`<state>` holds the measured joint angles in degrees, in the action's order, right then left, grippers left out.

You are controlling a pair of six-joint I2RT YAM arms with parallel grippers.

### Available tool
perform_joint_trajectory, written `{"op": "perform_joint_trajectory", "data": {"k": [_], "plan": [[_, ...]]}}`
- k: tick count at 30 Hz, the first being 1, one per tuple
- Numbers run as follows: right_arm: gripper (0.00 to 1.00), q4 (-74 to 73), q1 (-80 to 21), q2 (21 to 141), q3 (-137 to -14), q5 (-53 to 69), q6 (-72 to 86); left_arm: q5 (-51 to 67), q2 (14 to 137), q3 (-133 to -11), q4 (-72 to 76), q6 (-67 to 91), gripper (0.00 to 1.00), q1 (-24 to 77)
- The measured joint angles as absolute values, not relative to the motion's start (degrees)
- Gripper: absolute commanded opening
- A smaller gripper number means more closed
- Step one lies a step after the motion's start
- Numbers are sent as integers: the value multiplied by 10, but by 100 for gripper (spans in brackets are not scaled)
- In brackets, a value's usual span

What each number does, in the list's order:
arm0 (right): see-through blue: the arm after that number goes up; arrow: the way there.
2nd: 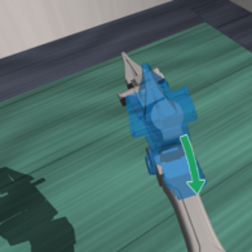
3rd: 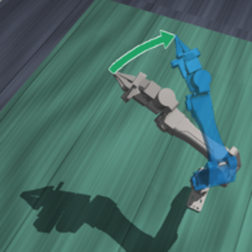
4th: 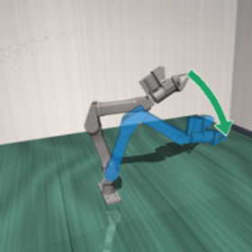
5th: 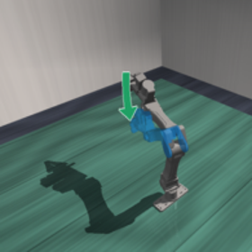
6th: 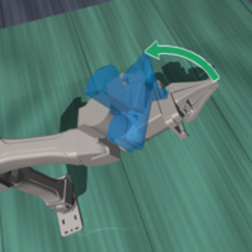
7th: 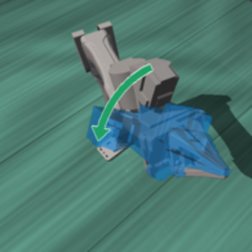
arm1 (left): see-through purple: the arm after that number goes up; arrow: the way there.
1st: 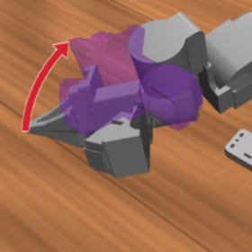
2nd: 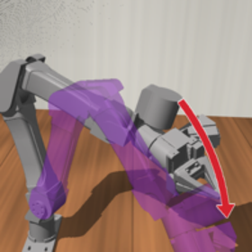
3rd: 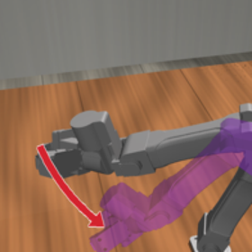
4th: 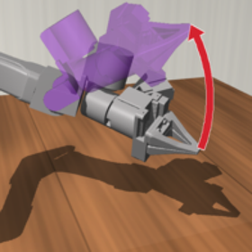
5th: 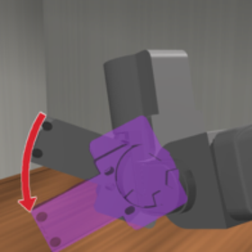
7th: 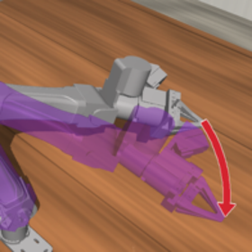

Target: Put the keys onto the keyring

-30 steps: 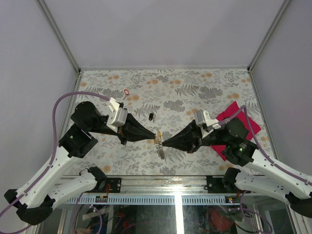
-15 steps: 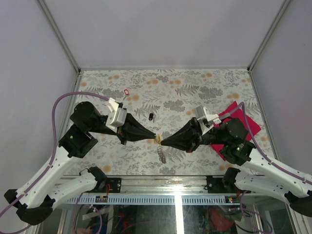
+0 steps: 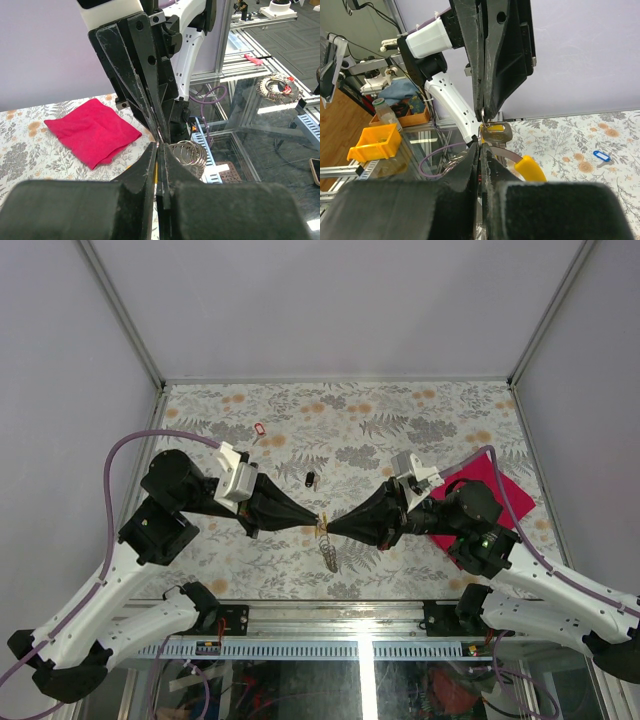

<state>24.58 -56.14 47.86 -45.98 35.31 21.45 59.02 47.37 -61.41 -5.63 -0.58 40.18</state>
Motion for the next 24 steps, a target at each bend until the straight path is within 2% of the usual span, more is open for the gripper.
{"op": "perform_joint_trajectory", "data": {"k": [24], "plan": [[0, 245, -561, 483, -460, 335, 232, 594, 473, -614, -56, 2, 0, 402]]}}
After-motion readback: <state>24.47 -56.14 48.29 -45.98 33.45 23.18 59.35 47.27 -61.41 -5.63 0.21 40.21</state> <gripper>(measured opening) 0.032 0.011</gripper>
